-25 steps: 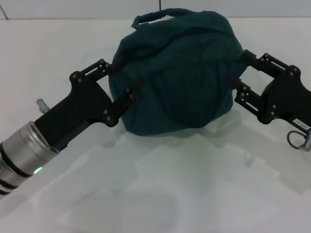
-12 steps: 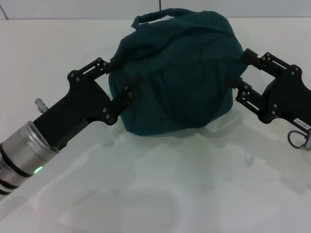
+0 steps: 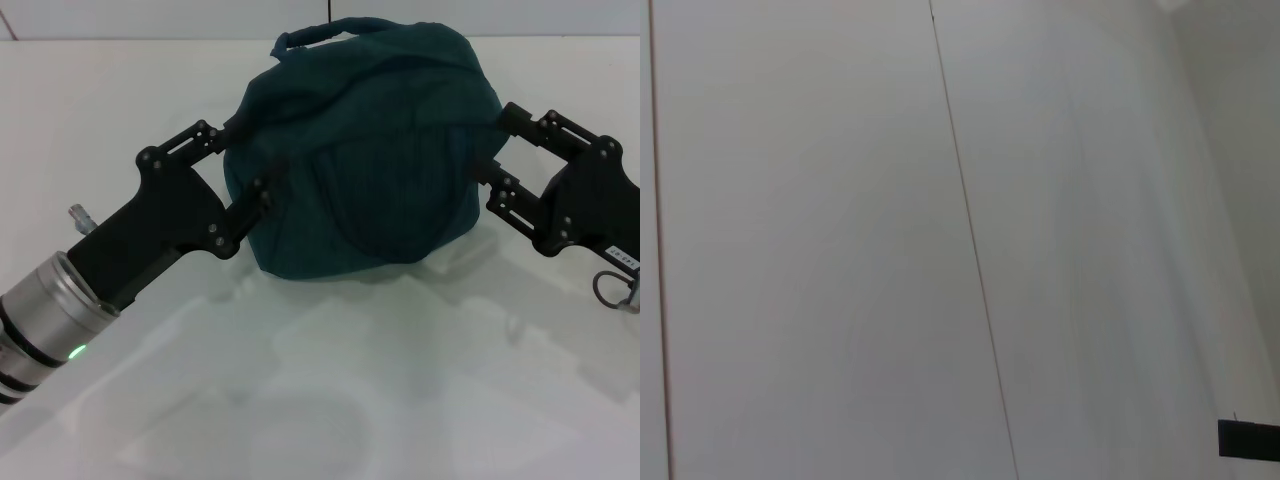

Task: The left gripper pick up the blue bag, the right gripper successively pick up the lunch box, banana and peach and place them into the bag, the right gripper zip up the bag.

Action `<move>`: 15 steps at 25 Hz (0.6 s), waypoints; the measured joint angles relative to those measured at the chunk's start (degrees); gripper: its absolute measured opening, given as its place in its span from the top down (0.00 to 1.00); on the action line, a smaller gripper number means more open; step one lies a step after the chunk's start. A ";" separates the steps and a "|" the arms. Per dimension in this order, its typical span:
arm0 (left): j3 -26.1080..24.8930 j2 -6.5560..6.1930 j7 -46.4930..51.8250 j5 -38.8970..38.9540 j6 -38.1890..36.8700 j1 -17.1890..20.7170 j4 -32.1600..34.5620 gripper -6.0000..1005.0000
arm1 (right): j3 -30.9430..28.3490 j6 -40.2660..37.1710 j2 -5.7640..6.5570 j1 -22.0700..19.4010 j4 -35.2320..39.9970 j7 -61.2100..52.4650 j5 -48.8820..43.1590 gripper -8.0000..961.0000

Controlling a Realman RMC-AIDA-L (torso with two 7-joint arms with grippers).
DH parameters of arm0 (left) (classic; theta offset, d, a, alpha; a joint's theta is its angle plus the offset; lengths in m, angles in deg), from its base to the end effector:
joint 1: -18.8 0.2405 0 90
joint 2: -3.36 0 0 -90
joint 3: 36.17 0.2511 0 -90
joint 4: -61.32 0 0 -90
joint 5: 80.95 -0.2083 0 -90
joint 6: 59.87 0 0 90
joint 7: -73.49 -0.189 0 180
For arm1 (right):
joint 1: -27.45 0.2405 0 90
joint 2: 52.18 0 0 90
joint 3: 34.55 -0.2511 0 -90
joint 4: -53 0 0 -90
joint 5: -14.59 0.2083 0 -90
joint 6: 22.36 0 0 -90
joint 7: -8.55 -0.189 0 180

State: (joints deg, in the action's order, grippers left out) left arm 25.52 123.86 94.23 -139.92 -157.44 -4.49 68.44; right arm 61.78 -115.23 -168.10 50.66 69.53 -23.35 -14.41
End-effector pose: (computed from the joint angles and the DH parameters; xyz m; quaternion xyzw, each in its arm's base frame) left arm -0.2222 0.2922 -0.0466 -0.8199 -0.0191 -0.4496 0.3538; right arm 0.2001 0.3072 -0.0352 -0.8313 0.0366 0.4792 0.2791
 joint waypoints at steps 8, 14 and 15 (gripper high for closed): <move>0.00 0.00 0.00 0.04 0.01 0.22 -0.10 0.55 | 0.41 -0.18 -0.08 -0.06 -0.09 2.84 -0.01 0.45; 0.19 0.00 0.00 2.72 0.01 0.70 -0.78 0.55 | 0.42 -0.41 -0.09 -0.18 -0.10 2.95 -0.01 0.45; 0.25 0.00 0.00 2.79 0.01 0.75 -0.80 0.55 | 0.47 -0.41 -0.10 -0.19 -0.09 2.97 -0.01 0.45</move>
State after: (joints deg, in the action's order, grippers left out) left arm 25.78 123.86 94.23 -137.12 -157.42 -3.73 67.64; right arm 62.25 -115.64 -168.21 50.48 69.43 -20.38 -14.42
